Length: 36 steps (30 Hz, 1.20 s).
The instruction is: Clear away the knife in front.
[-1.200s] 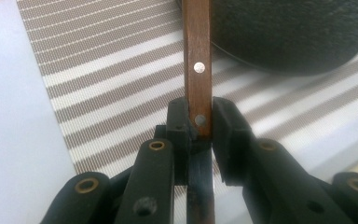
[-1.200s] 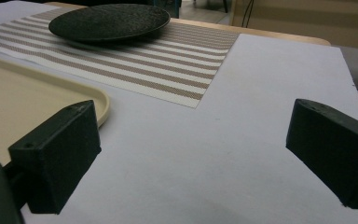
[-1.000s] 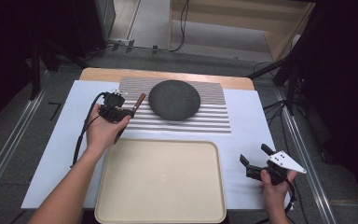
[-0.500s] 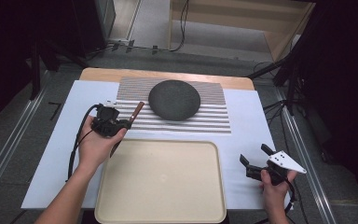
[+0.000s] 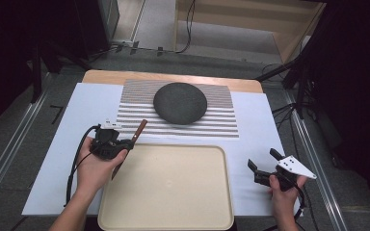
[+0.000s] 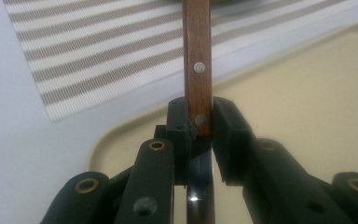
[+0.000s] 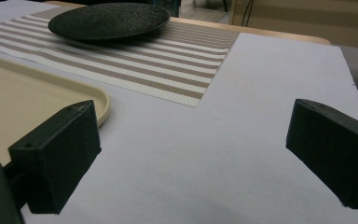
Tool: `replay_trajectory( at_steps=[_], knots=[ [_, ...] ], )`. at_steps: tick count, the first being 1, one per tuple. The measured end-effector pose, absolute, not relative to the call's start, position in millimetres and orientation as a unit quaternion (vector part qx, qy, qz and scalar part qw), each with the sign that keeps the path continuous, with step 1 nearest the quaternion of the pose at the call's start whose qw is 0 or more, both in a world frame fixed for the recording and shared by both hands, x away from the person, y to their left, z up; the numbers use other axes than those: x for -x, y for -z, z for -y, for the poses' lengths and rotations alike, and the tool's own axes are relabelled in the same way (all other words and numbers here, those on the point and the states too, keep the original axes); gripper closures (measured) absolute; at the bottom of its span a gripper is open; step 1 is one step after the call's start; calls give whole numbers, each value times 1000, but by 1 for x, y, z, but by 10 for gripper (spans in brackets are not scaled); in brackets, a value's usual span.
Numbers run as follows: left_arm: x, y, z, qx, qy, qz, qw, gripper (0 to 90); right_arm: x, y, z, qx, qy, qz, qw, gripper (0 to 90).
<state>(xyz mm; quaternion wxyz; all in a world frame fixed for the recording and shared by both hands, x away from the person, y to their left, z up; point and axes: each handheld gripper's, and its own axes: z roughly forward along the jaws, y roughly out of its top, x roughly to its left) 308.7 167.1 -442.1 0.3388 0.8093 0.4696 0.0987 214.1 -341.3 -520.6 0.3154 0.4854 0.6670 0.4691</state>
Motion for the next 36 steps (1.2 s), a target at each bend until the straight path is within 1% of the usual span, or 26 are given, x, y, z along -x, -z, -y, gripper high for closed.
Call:
replay_trajectory(
  at_steps=[23,36],
  knots=[
    [-260,470,-182,-799,-71,-488,343,770,-214,521,340,-486,-468,-668,314,17],
    [-246,486,-190,-793,-56,-504,338,769,-214,521,340,-485,-467,-669,314,17]
  ],
)
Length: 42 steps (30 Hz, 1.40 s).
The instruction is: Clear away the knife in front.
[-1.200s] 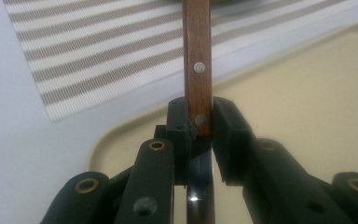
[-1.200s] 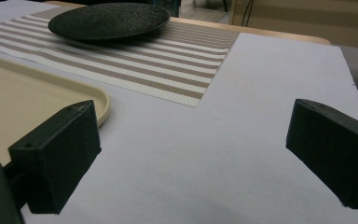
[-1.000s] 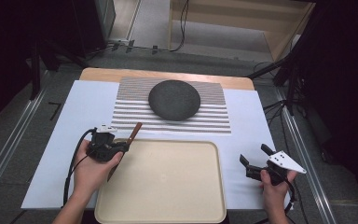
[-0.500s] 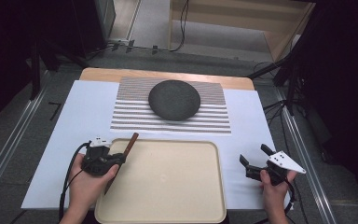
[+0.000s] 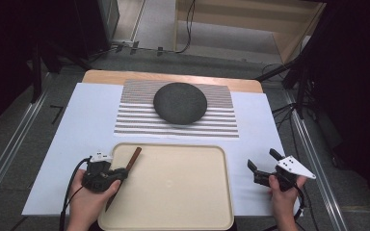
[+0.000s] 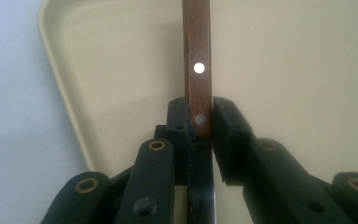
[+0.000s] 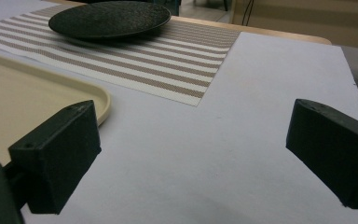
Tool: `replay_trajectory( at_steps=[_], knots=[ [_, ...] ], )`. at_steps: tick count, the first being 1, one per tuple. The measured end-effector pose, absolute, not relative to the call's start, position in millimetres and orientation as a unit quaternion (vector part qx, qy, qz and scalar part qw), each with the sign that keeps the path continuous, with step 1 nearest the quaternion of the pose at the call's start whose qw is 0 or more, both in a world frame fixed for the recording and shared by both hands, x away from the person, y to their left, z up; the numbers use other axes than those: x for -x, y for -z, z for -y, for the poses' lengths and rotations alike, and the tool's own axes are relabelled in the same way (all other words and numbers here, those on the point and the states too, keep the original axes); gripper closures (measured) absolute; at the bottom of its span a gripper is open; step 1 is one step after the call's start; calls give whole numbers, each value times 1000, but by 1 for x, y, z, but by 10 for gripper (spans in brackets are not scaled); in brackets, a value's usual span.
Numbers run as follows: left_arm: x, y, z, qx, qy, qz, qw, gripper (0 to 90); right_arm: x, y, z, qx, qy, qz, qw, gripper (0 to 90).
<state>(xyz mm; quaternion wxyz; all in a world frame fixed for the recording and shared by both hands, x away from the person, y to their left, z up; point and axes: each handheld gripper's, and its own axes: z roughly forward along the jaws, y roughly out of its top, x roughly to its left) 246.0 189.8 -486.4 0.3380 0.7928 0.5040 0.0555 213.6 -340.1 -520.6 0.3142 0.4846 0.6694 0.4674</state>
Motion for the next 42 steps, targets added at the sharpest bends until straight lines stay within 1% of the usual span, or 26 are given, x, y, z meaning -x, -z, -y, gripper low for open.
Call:
replay_trajectory(
  at_steps=[7,10,11,12,15,16,18,19,20,21,22,23,25,28,42],
  knots=[
    [-243,491,-192,-789,-55,-511,336,768,-214,521,340,-485,-466,-670,315,17],
    [-245,490,-190,-795,-54,-507,329,761,-214,521,340,-484,-466,-670,315,17],
    [-246,490,-190,-796,-55,-505,329,753,-214,521,340,-485,-466,-670,315,17],
    [-247,490,-189,-798,-58,-502,329,687,-214,521,340,-485,-466,-670,314,17],
    [-251,487,-184,-797,-70,-497,336,660,-214,521,340,-485,-466,-670,315,17],
    [-253,484,-182,-798,-73,-493,340,665,-214,521,340,-485,-466,-670,315,17],
    [-258,480,-177,-801,-75,-480,350,728,-214,521,340,-486,-466,-669,315,17],
    [-260,478,-174,-806,-75,-471,352,728,-214,521,340,-486,-466,-669,315,17],
    [-262,477,-170,-810,-74,-462,354,767,-214,521,340,-486,-465,-670,314,17],
    [-264,477,-167,-815,-71,-453,354,851,-214,521,340,-485,-465,-670,315,17],
    [-265,477,-163,-821,-68,-445,352,851,-214,521,340,-485,-465,-670,315,17],
    [-266,479,-159,-829,-64,-437,343,891,-214,521,340,-486,-466,-669,315,17],
    [-267,483,-152,-842,-64,-424,329,894,-214,521,340,-486,-466,-669,314,17],
    [-267,489,-151,-845,-64,-422,322,895,-214,521,340,-485,-465,-670,316,17],
    [-276,489,-187,-832,-52,-448,322,896,-214,521,340,-485,-463,-671,317,17]
  ],
)
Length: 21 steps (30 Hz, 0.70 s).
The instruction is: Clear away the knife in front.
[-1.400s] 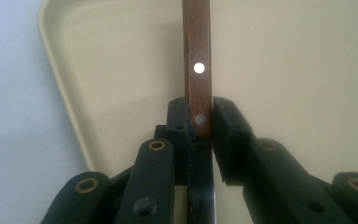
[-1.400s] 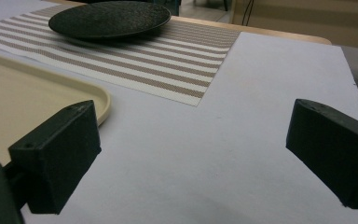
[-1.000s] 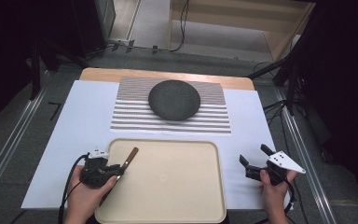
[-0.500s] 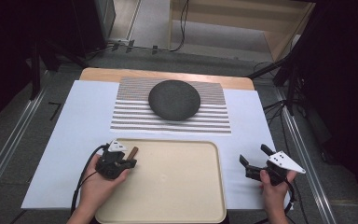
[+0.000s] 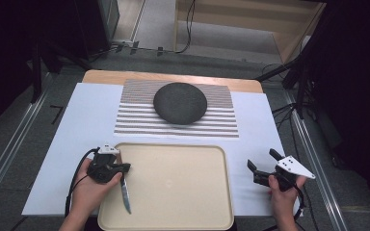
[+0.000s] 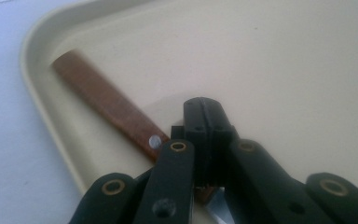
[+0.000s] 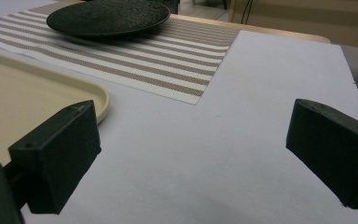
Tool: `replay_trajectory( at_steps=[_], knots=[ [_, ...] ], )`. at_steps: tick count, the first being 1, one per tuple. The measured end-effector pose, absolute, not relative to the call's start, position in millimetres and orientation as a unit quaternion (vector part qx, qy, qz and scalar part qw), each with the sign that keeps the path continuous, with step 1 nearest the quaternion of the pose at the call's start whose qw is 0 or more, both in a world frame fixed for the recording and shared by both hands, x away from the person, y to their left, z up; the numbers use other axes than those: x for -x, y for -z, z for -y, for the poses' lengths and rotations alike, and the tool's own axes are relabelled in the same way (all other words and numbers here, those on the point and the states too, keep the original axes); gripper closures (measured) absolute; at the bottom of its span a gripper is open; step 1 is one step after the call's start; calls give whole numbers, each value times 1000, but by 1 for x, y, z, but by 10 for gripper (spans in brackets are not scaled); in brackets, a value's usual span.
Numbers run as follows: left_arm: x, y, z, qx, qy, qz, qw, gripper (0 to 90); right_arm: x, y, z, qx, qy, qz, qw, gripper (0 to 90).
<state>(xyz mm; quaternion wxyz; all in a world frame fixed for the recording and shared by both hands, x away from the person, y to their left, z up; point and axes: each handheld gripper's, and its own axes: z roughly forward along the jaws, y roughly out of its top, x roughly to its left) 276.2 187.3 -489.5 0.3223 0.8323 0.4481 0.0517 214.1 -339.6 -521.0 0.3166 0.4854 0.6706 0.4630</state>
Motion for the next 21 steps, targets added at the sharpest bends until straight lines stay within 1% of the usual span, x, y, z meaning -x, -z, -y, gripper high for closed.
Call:
replay_trajectory(
  at_steps=[13,21],
  knots=[
    [-278,488,-205,-827,-61,-463,313,895,-214,521,340,-486,-463,-670,316,17],
    [-278,488,-205,-834,-75,-449,312,894,-214,521,340,-487,-463,-670,316,17]
  ],
)
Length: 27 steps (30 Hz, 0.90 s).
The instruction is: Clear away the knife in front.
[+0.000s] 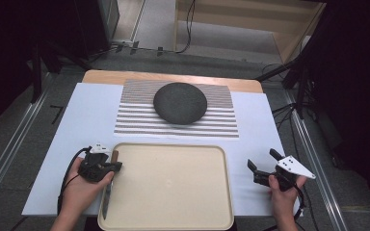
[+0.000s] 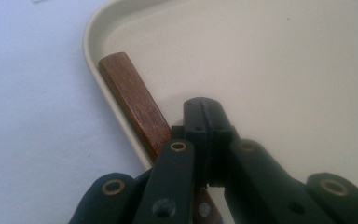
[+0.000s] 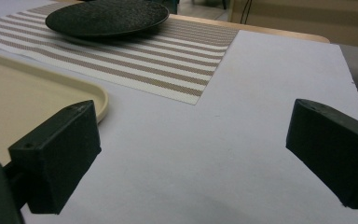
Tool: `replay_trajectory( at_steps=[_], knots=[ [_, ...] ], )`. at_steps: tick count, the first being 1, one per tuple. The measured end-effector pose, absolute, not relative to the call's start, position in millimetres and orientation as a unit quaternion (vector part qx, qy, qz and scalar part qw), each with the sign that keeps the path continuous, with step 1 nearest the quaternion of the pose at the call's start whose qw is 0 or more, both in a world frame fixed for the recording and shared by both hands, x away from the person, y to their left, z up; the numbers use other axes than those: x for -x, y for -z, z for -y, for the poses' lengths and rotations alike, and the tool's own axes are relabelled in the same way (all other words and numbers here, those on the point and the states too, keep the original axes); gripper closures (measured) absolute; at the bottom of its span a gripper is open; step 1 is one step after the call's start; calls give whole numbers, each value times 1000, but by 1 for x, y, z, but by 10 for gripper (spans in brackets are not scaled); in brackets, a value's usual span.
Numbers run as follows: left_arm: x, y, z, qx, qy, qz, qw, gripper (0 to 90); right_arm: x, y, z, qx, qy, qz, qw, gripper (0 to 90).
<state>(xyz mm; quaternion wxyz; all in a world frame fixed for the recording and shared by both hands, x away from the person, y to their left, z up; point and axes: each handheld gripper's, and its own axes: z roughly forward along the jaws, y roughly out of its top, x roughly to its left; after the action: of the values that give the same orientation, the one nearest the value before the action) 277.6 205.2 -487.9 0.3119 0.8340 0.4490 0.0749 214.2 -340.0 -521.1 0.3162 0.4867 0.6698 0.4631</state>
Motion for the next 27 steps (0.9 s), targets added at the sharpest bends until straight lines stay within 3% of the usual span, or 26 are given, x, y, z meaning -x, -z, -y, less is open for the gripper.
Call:
replay_trajectory(
  at_steps=[3,27],
  knots=[
    [-277,486,-208,-829,-79,-447,326,870,-214,521,340,-487,-464,-669,316,17],
    [-268,467,-237,-762,-152,-418,470,187,-214,521,340,-485,-464,-671,316,17]
  ],
)
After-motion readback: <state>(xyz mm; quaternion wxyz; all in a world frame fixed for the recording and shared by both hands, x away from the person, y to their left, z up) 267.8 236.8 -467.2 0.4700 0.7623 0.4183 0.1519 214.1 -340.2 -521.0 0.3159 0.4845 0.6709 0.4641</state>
